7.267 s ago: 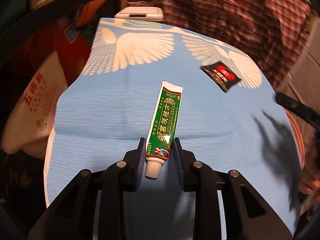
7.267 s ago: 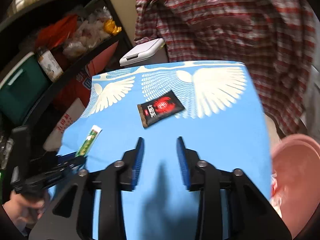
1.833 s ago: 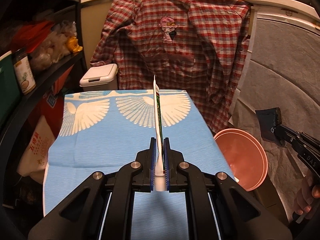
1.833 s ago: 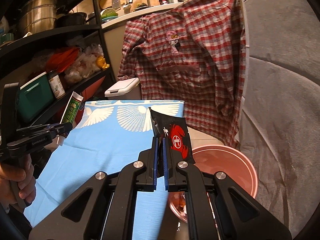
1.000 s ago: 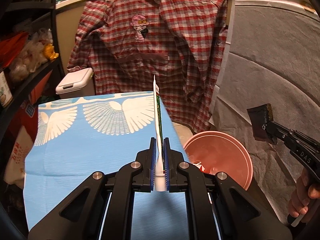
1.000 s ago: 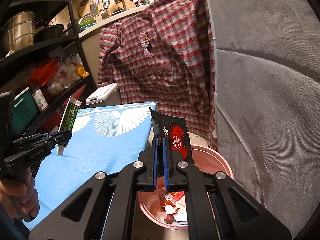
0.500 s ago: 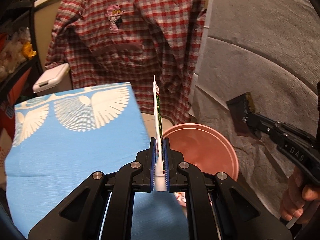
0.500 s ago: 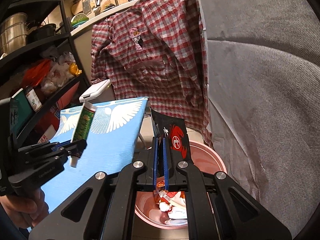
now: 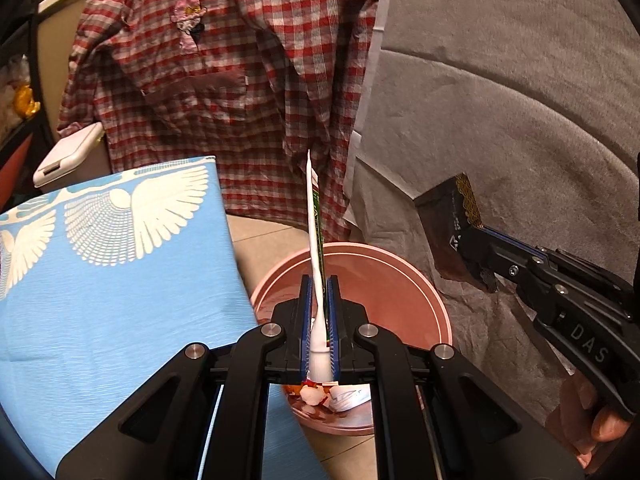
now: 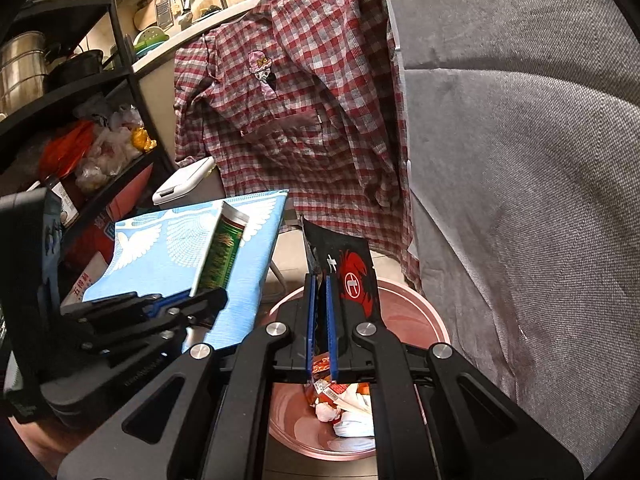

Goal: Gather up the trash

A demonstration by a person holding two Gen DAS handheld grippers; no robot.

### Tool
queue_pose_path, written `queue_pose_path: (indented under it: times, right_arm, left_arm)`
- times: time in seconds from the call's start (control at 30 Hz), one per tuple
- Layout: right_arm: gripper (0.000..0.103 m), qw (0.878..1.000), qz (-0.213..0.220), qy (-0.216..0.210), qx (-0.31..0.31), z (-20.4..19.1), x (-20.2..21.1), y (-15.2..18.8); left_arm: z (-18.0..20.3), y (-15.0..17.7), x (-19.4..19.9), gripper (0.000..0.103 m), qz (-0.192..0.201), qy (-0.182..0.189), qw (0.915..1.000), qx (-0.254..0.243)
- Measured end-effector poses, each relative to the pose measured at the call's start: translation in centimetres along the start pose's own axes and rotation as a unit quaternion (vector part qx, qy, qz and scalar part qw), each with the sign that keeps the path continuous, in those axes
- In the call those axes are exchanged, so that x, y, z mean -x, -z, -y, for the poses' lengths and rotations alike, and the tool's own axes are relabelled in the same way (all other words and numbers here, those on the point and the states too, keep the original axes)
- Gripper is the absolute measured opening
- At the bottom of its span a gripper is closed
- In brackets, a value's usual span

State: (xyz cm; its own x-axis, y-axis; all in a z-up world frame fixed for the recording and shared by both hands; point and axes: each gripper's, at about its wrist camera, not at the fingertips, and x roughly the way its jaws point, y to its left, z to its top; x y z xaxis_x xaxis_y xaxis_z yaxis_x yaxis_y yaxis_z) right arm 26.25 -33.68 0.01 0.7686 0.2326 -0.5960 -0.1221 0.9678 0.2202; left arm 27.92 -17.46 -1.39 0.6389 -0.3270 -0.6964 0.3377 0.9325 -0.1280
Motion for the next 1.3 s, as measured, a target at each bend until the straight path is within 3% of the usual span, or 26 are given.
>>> queue_pose_path:
  times: [0.23, 0.3, 0.4, 0.5, 0.73, 0.9, 1.03, 1.3]
  right_arm:
    - [0.006, 1.0, -0.002, 0.0, -0.001, 0.0, -0.1, -0.1]
    - [0.01, 1.0, -0.003, 0.004, -0.003, 0.0, -0.3, 0.0]
    - [0.015, 1.0, -0.01, 0.006, -0.016, 0.5, -0.9, 0.0]
    - [0.021, 0.999, -0.014, 0.002, -0.032, 1.0, -1.1, 0.1]
    - [0.022, 1.0, -0.006, 0.005, -0.029, 0.8, -0.5, 0.3]
    - [0.023, 1.0, 0.001, 0.008, -0.017, -0.1, 1.4, 0.8]
    - [0.043, 0.999, 0.025, 0.019, 0.012, -1.8, 4.3, 1.2]
    - [0.065, 0.996, 0.075, 0.036, 0.023, -3.9, 11.1, 3.2]
  left_arm:
    - [0.1, -0.2, -1.4, 0.008, -0.019, 0.01, 0.9998, -0.001]
    - [0.4, -0.2, -1.8, 0.009, -0.026, 0.011, 0.9996, -0.009]
    - [0.5, -0.1, -1.6, 0.029, -0.024, 0.008, 0.9996, -0.011]
    - [0.2, 0.0, -1.0, 0.03, -0.02, 0.004, 0.9997, -0.013]
    - [-1.9, 0.5, 1.5, 0.03, -0.003, -0.012, 0.9999, -0.007]
    - [-2.9, 1.4, 5.3, 0.032, 0.025, -0.029, 0.9992, -0.012]
    - [-3.4, 2.0, 8.5, 0.052, 0.048, -0.043, 0.9979, -0.002]
    - [-3.3, 5.3, 13.9, 0.069, 0.077, -0.095, 0.9918, 0.039]
